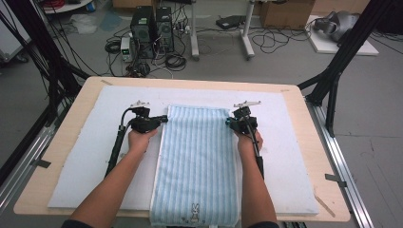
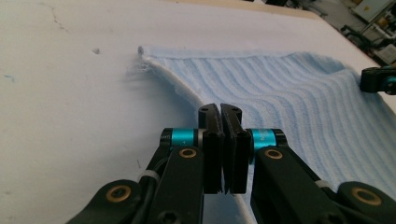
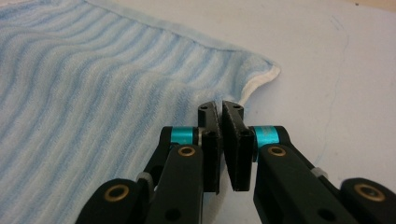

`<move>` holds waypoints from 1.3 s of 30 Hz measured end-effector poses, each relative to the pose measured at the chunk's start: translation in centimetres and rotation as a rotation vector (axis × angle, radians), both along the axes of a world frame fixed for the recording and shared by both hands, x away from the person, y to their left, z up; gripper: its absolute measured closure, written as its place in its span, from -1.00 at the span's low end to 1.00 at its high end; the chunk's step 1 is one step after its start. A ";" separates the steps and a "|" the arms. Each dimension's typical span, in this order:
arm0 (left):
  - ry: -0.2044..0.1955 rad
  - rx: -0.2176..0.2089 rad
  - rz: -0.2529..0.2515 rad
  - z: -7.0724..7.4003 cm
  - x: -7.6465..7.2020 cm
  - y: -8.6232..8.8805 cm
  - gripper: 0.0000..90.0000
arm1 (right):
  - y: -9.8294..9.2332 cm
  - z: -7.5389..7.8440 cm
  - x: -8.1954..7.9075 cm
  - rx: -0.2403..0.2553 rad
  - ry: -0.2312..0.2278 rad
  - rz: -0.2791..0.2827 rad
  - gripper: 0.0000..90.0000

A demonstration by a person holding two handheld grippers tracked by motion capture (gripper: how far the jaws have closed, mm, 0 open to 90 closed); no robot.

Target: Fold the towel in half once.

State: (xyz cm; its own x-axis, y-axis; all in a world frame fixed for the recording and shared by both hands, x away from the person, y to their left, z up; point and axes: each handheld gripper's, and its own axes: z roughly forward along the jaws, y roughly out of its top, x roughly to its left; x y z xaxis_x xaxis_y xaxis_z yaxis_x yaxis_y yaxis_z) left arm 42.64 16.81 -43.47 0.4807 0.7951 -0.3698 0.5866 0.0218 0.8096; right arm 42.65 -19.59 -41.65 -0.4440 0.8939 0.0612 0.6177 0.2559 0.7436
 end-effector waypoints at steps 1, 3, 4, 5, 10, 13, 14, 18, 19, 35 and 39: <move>0.009 -0.006 -0.004 0.0 0.0 0.1 0.93 | 0.0 0.1 0.0 0.002 0.003 0.002 0.91; 0.006 0.008 -0.020 0.2 -0.3 0.2 0.93 | 0.1 0.1 -0.2 0.010 0.002 0.009 0.91; 0.006 -0.001 -0.025 0.3 -0.4 0.3 0.93 | 0.2 0.3 -0.4 0.018 -0.003 0.011 0.91; 0.001 -0.007 -0.027 0.4 -0.6 0.4 0.93 | 0.1 0.4 -0.7 0.025 -0.007 0.017 0.91; 0.005 -0.006 -0.063 0.7 -1.7 0.9 0.93 | -0.2 1.3 -2.2 0.046 -0.044 0.054 0.91; -0.016 -0.021 -0.074 1.1 -2.7 1.0 0.93 | -0.3 1.7 -3.2 0.049 -0.054 0.067 0.91; -0.024 -0.019 -0.081 1.2 -3.0 1.1 0.93 | -0.3 1.8 -3.5 0.054 -0.058 0.071 0.91; -0.027 -0.027 -0.107 1.4 -4.2 1.2 0.93 | -0.5 1.7 -4.7 0.067 -0.054 0.078 0.91; -0.036 -0.019 -0.116 1.4 -4.6 1.2 0.93 | -0.6 1.7 -5.0 0.070 -0.056 0.085 0.91; -0.077 0.029 -0.193 0.9 -9.4 1.3 0.93 | -1.3 0.5 -9.4 0.115 -0.061 0.111 0.90; -0.078 0.043 -0.219 0.4 -10.6 1.4 0.93 | -1.5 0.0 -11.0 0.138 -0.063 0.116 0.90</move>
State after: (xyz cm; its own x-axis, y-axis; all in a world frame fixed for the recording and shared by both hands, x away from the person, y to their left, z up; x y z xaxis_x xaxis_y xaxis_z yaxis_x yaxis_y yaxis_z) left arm 32.05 18.22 -43.07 0.6690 0.6832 -0.2928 0.5095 -0.1347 0.8498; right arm 31.69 -21.09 -41.63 -0.5502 0.8217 0.1485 0.5410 0.2153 0.8130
